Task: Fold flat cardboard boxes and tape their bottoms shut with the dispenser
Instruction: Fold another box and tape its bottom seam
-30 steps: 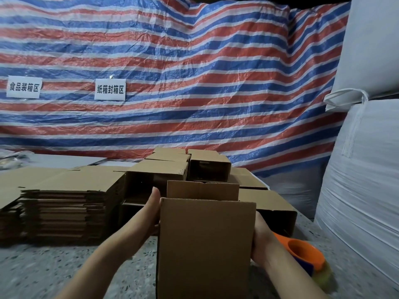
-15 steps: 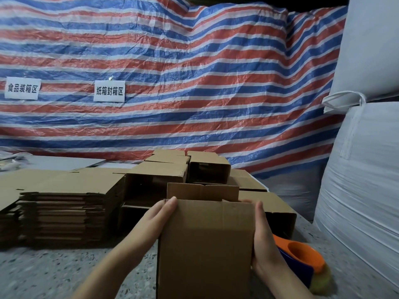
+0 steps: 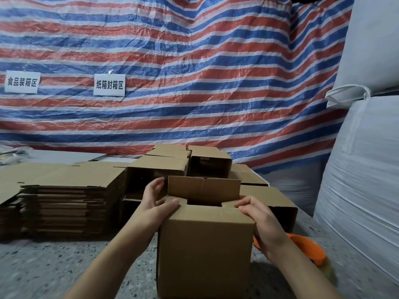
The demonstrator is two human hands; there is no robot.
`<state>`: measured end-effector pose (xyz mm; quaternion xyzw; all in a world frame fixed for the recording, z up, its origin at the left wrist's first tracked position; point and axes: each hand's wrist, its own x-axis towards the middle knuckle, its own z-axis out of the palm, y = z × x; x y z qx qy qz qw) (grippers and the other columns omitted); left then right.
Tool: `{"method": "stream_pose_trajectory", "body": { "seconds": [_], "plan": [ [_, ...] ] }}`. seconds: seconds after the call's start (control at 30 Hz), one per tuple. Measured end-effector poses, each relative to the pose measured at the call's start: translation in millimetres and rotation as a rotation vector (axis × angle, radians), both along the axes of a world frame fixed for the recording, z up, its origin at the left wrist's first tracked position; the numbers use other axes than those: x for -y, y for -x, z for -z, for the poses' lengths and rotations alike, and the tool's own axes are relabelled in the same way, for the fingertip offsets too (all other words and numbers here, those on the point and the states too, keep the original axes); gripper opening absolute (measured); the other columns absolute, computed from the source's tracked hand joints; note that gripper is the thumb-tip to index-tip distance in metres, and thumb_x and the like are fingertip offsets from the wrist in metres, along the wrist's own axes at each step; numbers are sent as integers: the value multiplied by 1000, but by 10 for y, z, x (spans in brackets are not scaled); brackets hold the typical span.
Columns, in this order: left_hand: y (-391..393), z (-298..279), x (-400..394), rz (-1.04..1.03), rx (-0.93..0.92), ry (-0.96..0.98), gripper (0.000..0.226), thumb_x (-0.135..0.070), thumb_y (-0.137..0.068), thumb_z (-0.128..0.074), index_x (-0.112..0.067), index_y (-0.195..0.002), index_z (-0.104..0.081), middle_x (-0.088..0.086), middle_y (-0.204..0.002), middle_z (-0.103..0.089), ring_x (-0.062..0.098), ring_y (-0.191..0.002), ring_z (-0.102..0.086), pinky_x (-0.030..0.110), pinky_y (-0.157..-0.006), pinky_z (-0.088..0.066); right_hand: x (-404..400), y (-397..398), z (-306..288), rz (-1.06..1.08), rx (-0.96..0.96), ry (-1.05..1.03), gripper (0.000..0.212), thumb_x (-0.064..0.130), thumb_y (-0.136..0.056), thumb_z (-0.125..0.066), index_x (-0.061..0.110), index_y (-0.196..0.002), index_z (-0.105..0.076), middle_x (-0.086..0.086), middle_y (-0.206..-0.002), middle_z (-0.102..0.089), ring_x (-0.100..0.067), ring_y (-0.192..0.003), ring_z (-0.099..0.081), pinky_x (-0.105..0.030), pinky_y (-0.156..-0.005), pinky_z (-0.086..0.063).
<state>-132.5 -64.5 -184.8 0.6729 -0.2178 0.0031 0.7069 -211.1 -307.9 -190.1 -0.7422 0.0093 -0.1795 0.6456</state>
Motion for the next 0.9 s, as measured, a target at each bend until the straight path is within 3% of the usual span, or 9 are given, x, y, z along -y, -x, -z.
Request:
{"method": "stream_pose_trajectory", "body": {
  "seconds": [0.1,0.17,0.23,0.3,0.4,0.47,0.6,0.77,0.9],
  "plan": [
    [-38,-67,-37,34,142,-76,87,-15,-89,-70,-41,-153,-17,-23,-153,-26,4,-142,-24,28,-107,-35,48,-21,-4,-57,26,-31,25,7,-98,-54,13,-123,-56,-1,-122,-59,-16,-109,-60,-30,-85,-48],
    [-35,-114,-50,34,186,-133,86,-16,-88,-71,-43,-152,-19,-25,-145,-36,3,-138,-29,23,-99,-37,96,-48,-28,-116,94,-46,54,-3,-95,-56,25,-139,-43,12,-134,-54,0,-118,-55,-21,-88,-49],
    [-13,-130,-68,-24,218,-180,81,-21,-87,-72,-46,-148,-26,-27,-131,-46,8,-132,-40,33,-105,-38,135,-79,-49,-150,133,7,77,-6,-93,-58,40,-147,-28,20,-135,-53,7,-118,-55,-19,-90,-47],
    [18,-121,-87,-120,282,-233,71,-29,-85,-73,-47,-143,-36,-26,-115,-57,9,-120,-53,45,-105,-42,137,-83,-54,-145,159,60,79,1,-93,-63,46,-147,-27,16,-124,-65,1,-115,-61,-22,-94,-47],
    [53,-88,-94,-202,327,-285,42,-44,-82,-71,-46,-123,-59,-24,-99,-65,3,-106,-58,44,-95,-50,113,-43,-33,-63,194,105,50,17,-93,-69,35,-136,-51,9,-110,-72,-11,-112,-66,-26,-92,-51],
    [63,-52,-79,-213,319,-257,17,-42,-86,-69,-40,-102,-72,-27,-96,-65,-2,-98,-60,36,-88,-52,103,-30,-9,-16,220,101,27,12,-96,-64,28,-118,-67,5,-106,-75,-14,-109,-66,-24,-88,-52],
    [94,-59,-57,-248,301,-288,12,-41,-88,-67,-34,-85,-76,-23,-92,-64,3,-96,-59,27,-79,-47,53,-19,30,5,236,56,33,3,-98,-57,20,-85,-82,3,-104,-77,-6,-114,-64,-26,-100,-45],
    [219,-295,-69,-428,655,-829,22,-46,-96,-53,-37,-102,-73,-22,-100,-67,1,-105,-57,37,-111,-34,58,4,1,-12,239,98,38,2,-98,-56,24,-82,-82,7,-103,-77,1,-116,-61,-16,-96,-43],
    [387,-408,229,-269,846,-1079,49,-59,-97,-35,-41,-141,-45,-18,-146,-47,7,-135,-42,31,-117,-21,72,29,-39,-4,240,151,32,2,-97,-57,20,-87,-82,9,-103,-78,5,-113,-61,-2,-85,-44]
  ]
}}
